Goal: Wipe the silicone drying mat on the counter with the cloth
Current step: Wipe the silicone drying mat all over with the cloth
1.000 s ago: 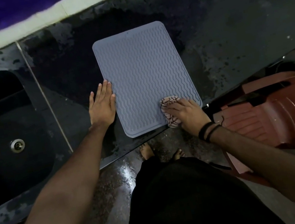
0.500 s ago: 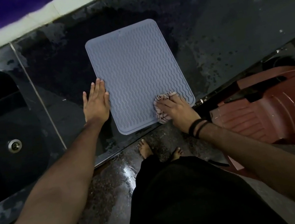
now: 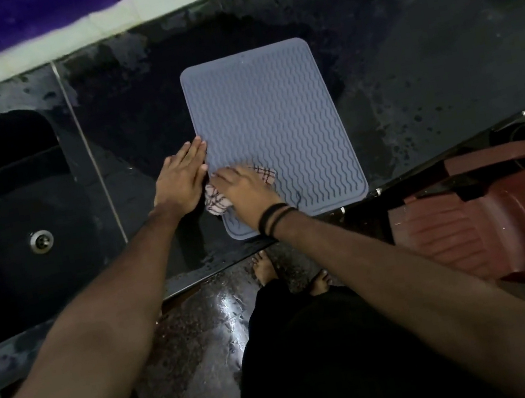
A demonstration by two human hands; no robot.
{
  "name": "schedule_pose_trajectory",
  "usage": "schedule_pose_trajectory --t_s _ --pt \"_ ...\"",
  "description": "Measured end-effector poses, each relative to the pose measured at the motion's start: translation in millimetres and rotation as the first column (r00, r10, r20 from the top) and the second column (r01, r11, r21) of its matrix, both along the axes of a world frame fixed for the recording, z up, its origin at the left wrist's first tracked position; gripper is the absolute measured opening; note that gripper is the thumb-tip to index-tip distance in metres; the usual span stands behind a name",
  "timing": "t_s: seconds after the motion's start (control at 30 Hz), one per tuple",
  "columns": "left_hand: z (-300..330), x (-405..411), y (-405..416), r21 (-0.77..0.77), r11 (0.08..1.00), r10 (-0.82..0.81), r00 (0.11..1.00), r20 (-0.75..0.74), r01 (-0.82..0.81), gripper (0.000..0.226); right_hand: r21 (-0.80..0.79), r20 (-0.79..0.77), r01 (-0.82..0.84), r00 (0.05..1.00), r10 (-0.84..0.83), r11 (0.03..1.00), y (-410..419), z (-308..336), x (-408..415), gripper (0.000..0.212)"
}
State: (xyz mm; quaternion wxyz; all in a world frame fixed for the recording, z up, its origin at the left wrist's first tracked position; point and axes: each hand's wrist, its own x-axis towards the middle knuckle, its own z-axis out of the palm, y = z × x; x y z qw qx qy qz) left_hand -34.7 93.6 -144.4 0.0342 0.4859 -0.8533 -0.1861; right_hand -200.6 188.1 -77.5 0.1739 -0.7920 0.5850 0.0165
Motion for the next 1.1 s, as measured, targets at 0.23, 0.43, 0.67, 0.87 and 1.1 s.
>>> schedule_pose_trajectory --t_s 0.23,0.43,0.67,0.87,1.1 --pt "-5 -2 4 0.021 0.999 0.033 0.999 -0.035 -0.033 0.050 0.020 -0.033 -0.124 0.992 0.125 0.992 42 -17 -16 0.061" --pt "-8 -5 7 0.007 0.998 0.061 0.995 -0.074 -0.061 0.050 0.131 -0.073 -0.211 0.972 0.221 0.969 43 12 -36 0.055" --pt "-13 -7 9 -0.006 0.996 0.093 0.992 -0.087 -0.094 0.050 -0.059 0.056 0.187 0.981 -0.184 0.981 -46 7 -26 0.058" --pt "-18 -7 10 -0.030 0.994 0.104 0.992 -0.075 -0.107 0.050 0.010 -0.070 0.035 0.997 -0.035 0.999 -13 -15 -22 0.063" --pt "-19 -6 10 -0.052 0.993 0.104 0.990 -0.092 -0.110 0.050 0.135 -0.058 -0.059 0.996 0.067 0.989 10 8 -40 0.057"
